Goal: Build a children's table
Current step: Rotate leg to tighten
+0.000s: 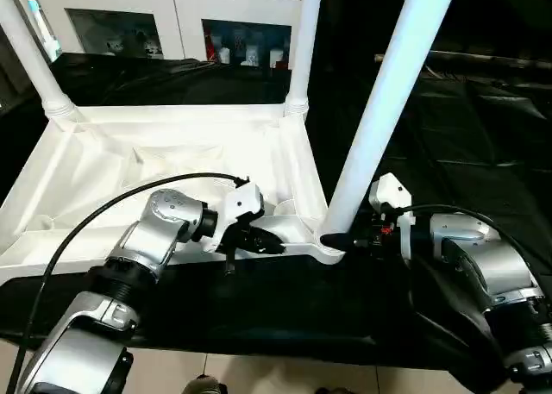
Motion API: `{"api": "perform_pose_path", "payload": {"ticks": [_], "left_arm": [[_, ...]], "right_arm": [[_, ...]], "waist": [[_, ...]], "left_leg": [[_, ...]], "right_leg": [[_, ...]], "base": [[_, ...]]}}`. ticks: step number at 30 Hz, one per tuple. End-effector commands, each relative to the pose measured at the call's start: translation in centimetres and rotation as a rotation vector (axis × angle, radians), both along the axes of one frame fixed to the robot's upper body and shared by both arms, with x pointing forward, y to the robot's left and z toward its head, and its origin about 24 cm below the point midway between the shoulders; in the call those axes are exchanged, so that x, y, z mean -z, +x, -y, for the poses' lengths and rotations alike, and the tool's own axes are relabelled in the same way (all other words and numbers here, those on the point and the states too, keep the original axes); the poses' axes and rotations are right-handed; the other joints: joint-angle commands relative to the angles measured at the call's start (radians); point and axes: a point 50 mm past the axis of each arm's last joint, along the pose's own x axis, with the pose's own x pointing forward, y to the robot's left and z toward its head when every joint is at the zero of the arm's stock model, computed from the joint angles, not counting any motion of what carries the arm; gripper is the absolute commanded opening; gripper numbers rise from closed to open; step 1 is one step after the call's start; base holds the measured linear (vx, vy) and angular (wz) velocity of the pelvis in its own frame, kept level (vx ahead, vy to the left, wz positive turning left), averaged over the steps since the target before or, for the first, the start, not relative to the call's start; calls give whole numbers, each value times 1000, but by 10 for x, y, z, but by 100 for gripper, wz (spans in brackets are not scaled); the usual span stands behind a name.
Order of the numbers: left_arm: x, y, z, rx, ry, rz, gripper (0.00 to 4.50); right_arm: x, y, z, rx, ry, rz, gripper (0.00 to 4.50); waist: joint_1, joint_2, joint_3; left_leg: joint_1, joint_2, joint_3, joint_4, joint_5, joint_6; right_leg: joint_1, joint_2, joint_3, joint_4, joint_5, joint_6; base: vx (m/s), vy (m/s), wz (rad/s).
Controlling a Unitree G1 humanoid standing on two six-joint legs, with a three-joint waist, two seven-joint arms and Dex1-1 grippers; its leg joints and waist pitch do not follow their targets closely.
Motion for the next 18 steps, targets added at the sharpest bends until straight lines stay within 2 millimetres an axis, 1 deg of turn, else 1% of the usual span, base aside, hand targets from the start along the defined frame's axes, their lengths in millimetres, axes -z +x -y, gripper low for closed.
{"api": "perform_pose_path", "payload": {"ticks": [1,3,6,7,8,9,10,11,12,13,15,16,17,18], "left_arm": [[-1,-3,6,26,-35,-3,0],[-1,-3,6,20,-33,0,0],[0,4,8,-59,-20,31,0],[1,10,11,-122,-9,51,0],[3,18,16,-198,5,80,0],[3,22,21,-245,8,90,0],[3,22,21,-245,8,90,0],[3,24,23,-270,10,94,0],[3,28,30,-317,7,100,0],[3,33,41,-390,-4,102,0],[2,34,48,-418,-10,99,0],[2,36,60,-452,-19,98,0],[2,36,66,-465,-23,100,0],[2,35,70,-469,-25,101,0]], "right_arm": [[0,-3,-5,-36,2,-15,205],[1,-4,-4,-35,2,-18,203],[7,-2,-4,26,5,-18,199],[12,4,-3,119,-9,-14,199],[22,14,-1,283,-50,-5,199],[28,20,0,390,-69,-10,198],[28,20,0,390,-69,-10,198],[32,23,0,451,-80,-15,197],[36,27,-2,539,-74,-28,196],[43,31,-6,666,-65,-77,196],[47,33,-9,724,-66,-100,195],[53,35,-18,798,-73,-116,195],[55,37,-22,826,-77,-115,195],[56,38,-27,840,-79,-112,195]], "waist": [[3,-12,-67],[3,-12,-67],[2,-12,-66],[0,-13,-66],[-3,-10,-65],[-7,-11,-64],[-11,-11,-61],[-10,-12,-62],[-14,-10,-59],[-16,-10,-61],[-14,-9,-65],[-14,-5,-67],[-16,-5,-67],[-15,-4,-70]], "left_leg": [[17,13,8,-55,-196,70],[17,13,8,-56,-196,70],[17,13,8,-55,-196,69],[16,11,8,-55,-201,64],[16,10,9,-55,-204,58],[17,8,7,-59,-232,33],[18,7,7,-60,-256,20],[20,6,2,-62,-287,0],[22,7,3,-65,-305,-6],[22,5,1,-65,-319,-14],[26,7,0,-65,-319,-20],[23,5,-1,-66,-309,-19],[20,6,-1,-66,-307,-21],[23,5,-1,-66,-307,-29]], "right_leg": [[50,-29,15,-52,-130,-249],[51,-28,15,-52,-132,-249],[50,-29,15,-53,-136,-249],[48,-29,16,-55,-153,-243],[45,-29,16,-56,-164,-240],[45,-28,15,-62,-221,-226],[41,-29,15,-65,-262,-219],[45,-31,14,-71,-332,-191],[39,-29,17,-75,-350,-177],[40,-28,17,-77,-363,-168],[36,-27,17,-77,-344,-166],[40,-27,17,-74,-315,-172],[39,-27,17,-74,-305,-174],[38,-26,16,-74,-292,-174]], "base": [[0,0,0],[0,0,0],[0,0,0],[0,0,0],[0,0,0],[0,0,0],[0,0,0],[0,0,0],[0,0,0],[0,0,0],[0,0,0],[0,0,0],[0,0,0],[0,0,0]]}}
